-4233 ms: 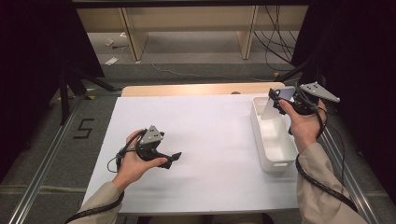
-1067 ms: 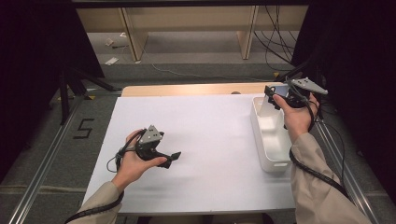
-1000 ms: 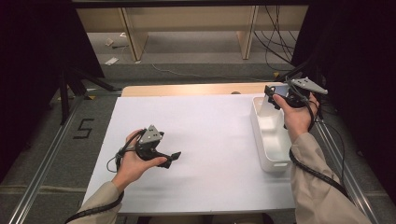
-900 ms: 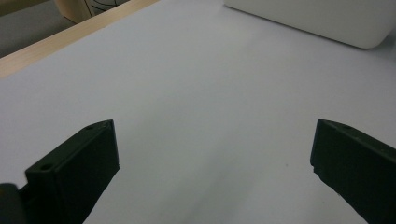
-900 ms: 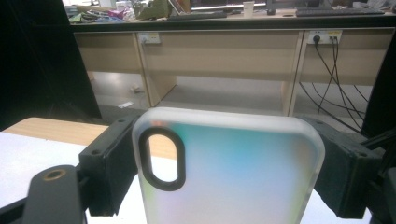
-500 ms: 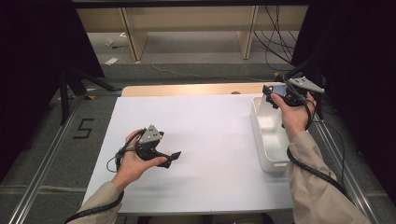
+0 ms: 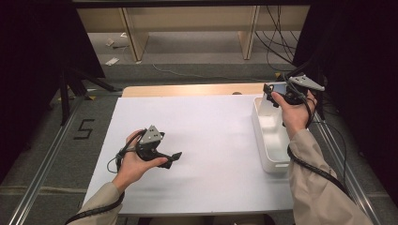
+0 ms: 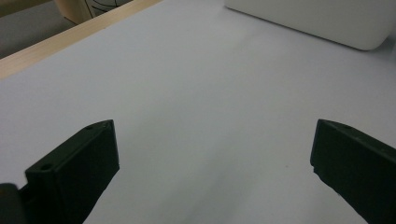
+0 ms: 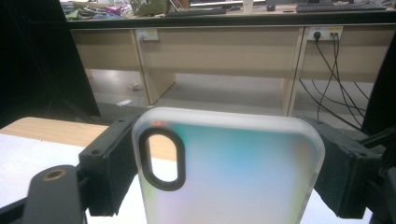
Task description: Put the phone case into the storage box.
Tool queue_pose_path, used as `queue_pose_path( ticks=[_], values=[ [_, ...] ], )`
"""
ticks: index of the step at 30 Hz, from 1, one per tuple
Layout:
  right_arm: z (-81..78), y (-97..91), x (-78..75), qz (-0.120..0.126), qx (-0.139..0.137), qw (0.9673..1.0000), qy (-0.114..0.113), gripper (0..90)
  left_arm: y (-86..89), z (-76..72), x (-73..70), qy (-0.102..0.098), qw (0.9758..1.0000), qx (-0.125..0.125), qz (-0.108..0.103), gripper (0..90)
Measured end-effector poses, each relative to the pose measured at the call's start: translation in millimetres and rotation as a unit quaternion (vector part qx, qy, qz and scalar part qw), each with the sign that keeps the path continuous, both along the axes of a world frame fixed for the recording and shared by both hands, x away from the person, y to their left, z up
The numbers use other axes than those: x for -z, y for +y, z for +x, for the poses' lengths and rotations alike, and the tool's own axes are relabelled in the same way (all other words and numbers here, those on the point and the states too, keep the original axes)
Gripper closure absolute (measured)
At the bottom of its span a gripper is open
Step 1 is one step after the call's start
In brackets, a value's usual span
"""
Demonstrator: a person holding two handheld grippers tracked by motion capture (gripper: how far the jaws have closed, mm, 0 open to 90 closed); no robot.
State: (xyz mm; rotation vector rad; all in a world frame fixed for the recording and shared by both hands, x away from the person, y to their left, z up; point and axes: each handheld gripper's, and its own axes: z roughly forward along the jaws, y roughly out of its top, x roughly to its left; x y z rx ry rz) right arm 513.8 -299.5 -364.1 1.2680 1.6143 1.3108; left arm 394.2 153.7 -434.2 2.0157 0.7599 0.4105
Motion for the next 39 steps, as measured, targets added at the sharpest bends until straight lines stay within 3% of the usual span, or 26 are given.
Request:
queue_pose_path(
  ticks=[39],
  values=[
    [15.9,1.8,4.8,0.002,0.009,0.9998,0.016,18.7,0.5,0.5,-0.1,0.0,1.0,0.0,-0.001,0.4]
  ],
)
